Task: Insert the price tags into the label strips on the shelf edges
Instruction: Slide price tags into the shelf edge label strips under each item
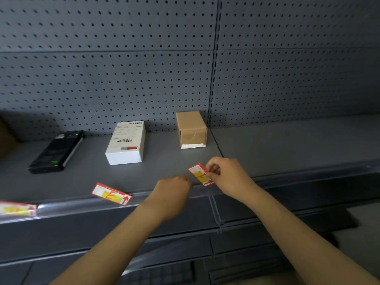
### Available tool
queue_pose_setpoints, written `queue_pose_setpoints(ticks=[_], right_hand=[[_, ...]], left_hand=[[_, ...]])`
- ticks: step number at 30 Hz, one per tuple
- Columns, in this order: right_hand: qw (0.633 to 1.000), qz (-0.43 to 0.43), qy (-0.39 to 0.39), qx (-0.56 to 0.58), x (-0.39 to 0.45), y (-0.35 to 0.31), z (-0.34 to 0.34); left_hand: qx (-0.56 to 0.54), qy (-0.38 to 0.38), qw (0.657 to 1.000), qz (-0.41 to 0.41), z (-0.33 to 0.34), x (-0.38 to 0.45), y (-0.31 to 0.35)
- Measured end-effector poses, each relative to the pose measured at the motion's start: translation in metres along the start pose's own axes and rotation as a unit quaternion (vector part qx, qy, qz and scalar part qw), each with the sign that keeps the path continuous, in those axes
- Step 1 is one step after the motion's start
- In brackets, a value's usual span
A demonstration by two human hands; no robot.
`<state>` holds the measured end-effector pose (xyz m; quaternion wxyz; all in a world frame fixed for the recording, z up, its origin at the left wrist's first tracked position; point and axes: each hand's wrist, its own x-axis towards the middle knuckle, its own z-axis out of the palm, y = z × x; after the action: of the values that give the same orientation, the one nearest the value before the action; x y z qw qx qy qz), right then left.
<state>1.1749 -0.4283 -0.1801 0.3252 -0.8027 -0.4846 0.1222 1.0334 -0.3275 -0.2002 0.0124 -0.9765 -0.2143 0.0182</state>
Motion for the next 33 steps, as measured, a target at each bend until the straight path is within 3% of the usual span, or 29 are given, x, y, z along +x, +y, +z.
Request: queue_pose_setpoints(ticks=[9, 33], right_hand=[[1.000, -0.019, 0.006, 0.000, -0.001, 0.007, 0.002], [0.999, -0.048, 0.003, 0.000, 0.006, 0.011, 0.004]], left_hand=[[0.028, -0.002, 1.000, -0.008, 0.013, 0.002, 0.006], [-0.071, 0.008, 0.996, -0.053, 0.011, 0.003, 0.016]])
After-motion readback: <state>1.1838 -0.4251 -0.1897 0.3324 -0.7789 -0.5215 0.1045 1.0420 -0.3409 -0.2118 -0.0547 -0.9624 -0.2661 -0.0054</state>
